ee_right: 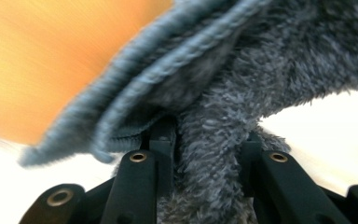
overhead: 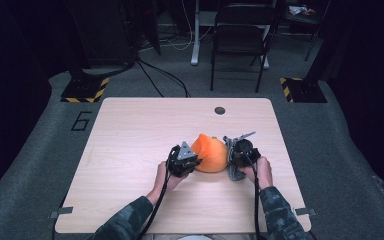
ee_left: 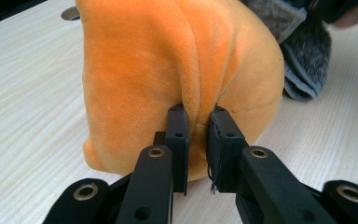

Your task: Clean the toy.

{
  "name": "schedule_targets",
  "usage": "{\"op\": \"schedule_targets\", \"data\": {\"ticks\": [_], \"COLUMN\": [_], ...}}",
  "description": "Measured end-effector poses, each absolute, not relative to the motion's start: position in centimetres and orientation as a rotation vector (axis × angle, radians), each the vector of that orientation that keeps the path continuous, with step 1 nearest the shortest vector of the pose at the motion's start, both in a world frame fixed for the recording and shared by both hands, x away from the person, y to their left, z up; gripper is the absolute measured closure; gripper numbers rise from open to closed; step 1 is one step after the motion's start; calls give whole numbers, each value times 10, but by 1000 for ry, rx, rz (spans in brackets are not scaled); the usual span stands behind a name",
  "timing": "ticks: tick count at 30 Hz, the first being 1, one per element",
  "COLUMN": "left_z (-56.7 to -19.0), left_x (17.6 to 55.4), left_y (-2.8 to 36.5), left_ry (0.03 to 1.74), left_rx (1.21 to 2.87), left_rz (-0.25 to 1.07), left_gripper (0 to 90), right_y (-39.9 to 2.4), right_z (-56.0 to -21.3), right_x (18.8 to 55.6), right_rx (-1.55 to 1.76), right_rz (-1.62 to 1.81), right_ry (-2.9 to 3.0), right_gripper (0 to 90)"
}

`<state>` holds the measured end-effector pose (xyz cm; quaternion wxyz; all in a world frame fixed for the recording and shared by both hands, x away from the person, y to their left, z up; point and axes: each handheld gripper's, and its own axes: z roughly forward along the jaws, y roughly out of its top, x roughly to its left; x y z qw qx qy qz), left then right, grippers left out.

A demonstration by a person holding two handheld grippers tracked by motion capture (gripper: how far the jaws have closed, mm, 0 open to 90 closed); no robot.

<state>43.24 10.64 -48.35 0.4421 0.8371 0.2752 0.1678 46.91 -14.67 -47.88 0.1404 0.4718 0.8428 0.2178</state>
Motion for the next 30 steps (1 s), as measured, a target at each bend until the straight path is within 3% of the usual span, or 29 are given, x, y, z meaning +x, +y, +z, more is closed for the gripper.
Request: {"op": "schedule_targets", "data": {"ticks": [5, 15, 20, 26, 30], "left_z": [-483, -483, -483, -476, -481], "left_x": [433, 434, 435, 427, 428], "left_y": [109, 111, 112, 105, 101], "left_ry": [686, 703, 703, 693, 692], "left_rx": [2082, 2072, 2073, 2115, 2157], "left_rz": [417, 418, 414, 519, 569], "left_gripper": [797, 795, 778, 515, 468], "right_y": [-148, -144, -129, -128, -128], "right_z": [-484, -424, -431, -438, -440], "right_x": [471, 452, 448, 452, 454], "right_rx": [1370, 1235, 1179, 1203, 1218], "right_rz": [617, 853, 804, 812, 827], "right_ry": [2454, 2379, 2423, 2370, 2340], "right_gripper": [684, 685, 687, 687, 687]}}
